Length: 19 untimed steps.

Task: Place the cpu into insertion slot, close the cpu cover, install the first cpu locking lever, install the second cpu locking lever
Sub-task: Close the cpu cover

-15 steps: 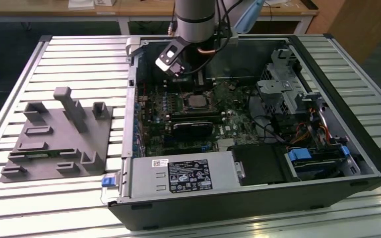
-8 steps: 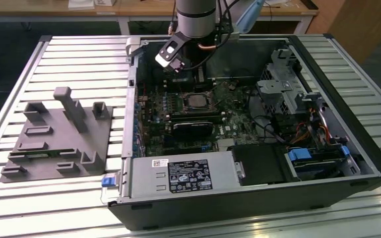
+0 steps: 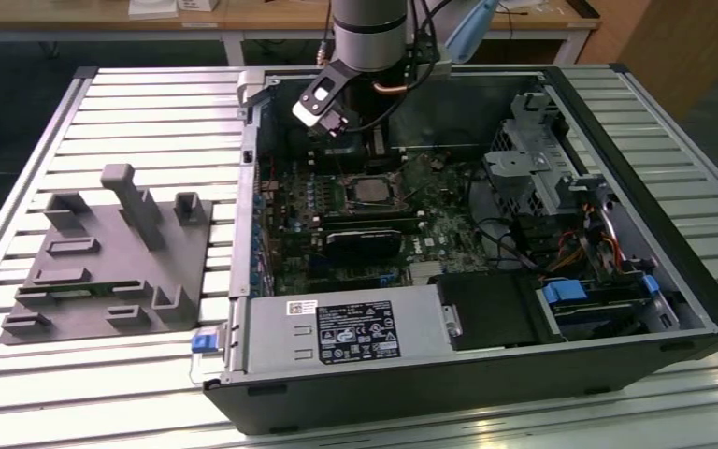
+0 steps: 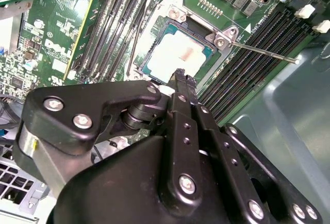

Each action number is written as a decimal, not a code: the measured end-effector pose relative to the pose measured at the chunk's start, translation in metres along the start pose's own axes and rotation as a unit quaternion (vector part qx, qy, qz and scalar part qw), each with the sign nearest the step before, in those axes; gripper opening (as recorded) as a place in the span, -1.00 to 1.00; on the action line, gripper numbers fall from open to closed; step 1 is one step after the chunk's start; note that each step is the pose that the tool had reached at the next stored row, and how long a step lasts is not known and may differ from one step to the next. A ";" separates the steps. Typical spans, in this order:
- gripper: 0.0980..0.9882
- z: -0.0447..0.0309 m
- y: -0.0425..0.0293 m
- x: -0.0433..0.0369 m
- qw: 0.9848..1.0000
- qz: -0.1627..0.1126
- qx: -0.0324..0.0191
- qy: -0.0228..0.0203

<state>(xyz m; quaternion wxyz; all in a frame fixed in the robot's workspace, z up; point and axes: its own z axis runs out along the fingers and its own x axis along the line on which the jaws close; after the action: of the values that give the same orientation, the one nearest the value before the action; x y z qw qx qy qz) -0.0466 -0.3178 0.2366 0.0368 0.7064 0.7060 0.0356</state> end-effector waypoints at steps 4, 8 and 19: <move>-0.98 0.0000 0.0000 0.0000 1.000 0.000 0.000 0.000; -0.98 -0.0026 0.0003 0.0000 1.000 0.000 0.000 0.000; -0.98 -0.0264 0.0027 0.0000 1.000 0.000 0.000 0.000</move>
<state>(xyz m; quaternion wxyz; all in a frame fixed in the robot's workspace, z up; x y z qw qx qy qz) -0.0466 -0.3178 0.2632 0.0368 0.7065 0.7059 0.0356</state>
